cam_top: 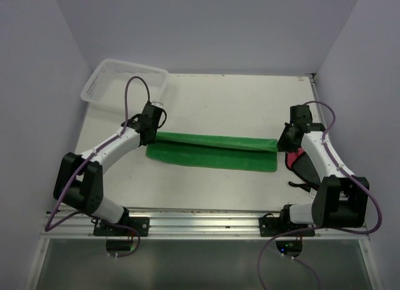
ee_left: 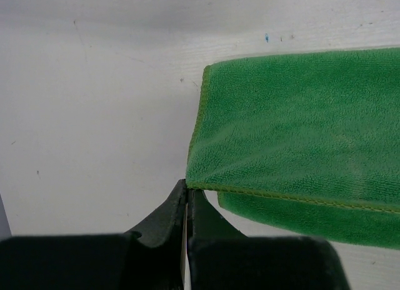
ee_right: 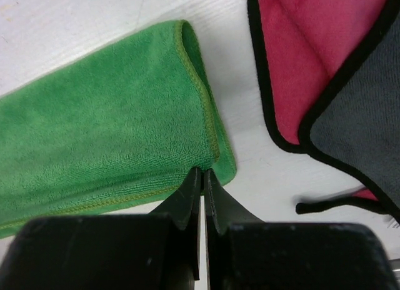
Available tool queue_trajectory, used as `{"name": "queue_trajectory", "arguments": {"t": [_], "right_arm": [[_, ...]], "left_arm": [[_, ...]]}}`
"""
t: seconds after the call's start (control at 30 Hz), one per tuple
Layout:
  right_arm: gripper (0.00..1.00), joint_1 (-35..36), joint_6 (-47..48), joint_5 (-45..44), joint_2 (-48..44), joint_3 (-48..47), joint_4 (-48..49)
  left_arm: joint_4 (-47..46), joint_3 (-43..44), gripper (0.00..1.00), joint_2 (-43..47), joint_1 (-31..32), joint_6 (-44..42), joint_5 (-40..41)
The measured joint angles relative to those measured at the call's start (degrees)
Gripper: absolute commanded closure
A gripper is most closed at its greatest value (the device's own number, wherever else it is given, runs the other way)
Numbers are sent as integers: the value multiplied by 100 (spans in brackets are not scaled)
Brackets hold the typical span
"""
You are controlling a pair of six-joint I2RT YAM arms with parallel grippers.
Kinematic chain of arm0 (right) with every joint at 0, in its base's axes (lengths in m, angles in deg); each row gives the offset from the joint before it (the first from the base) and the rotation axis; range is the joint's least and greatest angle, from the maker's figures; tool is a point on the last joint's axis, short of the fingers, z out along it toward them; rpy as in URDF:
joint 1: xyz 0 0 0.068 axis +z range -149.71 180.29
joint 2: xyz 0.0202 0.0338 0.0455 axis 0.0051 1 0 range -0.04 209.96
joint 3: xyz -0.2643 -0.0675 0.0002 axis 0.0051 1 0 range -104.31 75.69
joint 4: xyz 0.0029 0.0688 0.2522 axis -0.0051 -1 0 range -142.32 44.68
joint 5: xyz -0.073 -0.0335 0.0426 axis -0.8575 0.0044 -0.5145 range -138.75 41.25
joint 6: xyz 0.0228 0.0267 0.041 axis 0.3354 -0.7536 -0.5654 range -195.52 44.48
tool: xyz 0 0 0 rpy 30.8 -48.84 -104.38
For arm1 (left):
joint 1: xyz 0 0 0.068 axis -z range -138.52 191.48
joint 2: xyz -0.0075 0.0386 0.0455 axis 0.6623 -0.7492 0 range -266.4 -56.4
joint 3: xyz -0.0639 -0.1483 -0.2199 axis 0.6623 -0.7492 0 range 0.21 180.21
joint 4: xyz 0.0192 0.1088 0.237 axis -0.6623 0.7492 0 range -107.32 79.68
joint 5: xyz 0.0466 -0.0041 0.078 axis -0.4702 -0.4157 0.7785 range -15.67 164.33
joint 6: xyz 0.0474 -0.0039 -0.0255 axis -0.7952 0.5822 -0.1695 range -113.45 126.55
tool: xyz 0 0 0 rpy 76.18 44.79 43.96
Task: Roll the towels
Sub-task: Fold the towel
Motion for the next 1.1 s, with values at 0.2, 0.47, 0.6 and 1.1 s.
{"name": "queue_trajectory", "arguments": {"t": [0.2, 0.47, 0.6, 1.1], "right_arm": [[100, 0, 37, -13, -101, 321, -9], [100, 0, 96, -20, -107, 566, 7], [100, 0, 122, -22, -92, 627, 2], [78, 20, 225, -15, -44, 627, 2]], "left_arm": [[13, -264, 100, 81, 179, 2, -31], [20, -457, 100, 74, 481, 7, 195], [22, -490, 100, 63, 538, 11, 304], [55, -570, 70, 44, 813, 48, 463]]}}
